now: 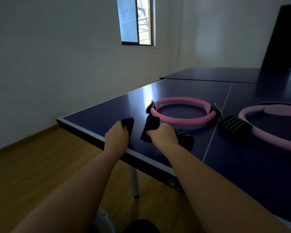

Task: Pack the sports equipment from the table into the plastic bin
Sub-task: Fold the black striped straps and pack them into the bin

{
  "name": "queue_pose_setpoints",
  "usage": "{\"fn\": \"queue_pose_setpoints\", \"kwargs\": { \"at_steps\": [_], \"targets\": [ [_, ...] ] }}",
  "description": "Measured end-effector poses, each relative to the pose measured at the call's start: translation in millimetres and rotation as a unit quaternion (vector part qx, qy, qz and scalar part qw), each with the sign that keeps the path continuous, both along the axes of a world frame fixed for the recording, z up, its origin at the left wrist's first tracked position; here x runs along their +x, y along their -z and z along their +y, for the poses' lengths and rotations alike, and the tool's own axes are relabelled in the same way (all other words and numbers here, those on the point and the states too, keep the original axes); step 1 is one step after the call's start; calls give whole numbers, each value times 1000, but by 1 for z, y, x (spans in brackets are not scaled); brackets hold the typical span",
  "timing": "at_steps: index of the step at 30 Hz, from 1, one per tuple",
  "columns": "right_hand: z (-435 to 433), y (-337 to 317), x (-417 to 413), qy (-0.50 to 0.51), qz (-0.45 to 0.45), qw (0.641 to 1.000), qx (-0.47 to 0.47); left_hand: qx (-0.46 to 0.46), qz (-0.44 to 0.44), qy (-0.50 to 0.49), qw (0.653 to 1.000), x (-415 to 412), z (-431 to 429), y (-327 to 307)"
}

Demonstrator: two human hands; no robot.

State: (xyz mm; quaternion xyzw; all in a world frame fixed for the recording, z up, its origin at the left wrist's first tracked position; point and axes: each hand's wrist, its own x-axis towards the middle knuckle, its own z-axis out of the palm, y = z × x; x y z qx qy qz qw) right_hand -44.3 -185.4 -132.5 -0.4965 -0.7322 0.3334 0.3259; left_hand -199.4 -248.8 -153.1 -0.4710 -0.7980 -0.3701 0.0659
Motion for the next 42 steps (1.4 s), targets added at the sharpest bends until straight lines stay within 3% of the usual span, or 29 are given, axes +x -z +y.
{"fn": "queue_pose_setpoints", "kwargs": {
  "at_steps": [3,4,6,8,10,15,23,25,28,32,39,42],
  "targets": [
    [-2,-23,20,12,122,992,16,111,-279,41,953,29,-1,-33],
    [0,-28,28,23,140,990,18,132,-362,51,921,42,2,-43],
    [4,-37,53,46,157,986,23,163,-542,88,820,77,7,-58],
    [9,-39,77,62,152,986,23,145,-625,111,759,106,13,-60],
    [15,-35,102,72,142,987,4,102,-648,128,743,127,19,-55],
    [23,-20,149,100,119,988,-18,39,-630,164,758,145,37,-42],
    [34,-4,175,98,118,988,-24,64,-592,66,800,156,46,-36],
    [38,-4,178,97,87,991,-17,53,-582,49,810,160,46,-37],
    [49,-7,183,117,35,992,15,6,-517,23,856,161,56,-29],
    [62,-20,204,224,-109,966,70,11,-513,101,852,171,67,-28],
    [89,-32,232,247,-154,956,34,-45,-441,138,886,199,72,-31],
    [97,-32,234,234,-165,957,43,-21,-432,138,891,206,76,-33]
  ]
}}
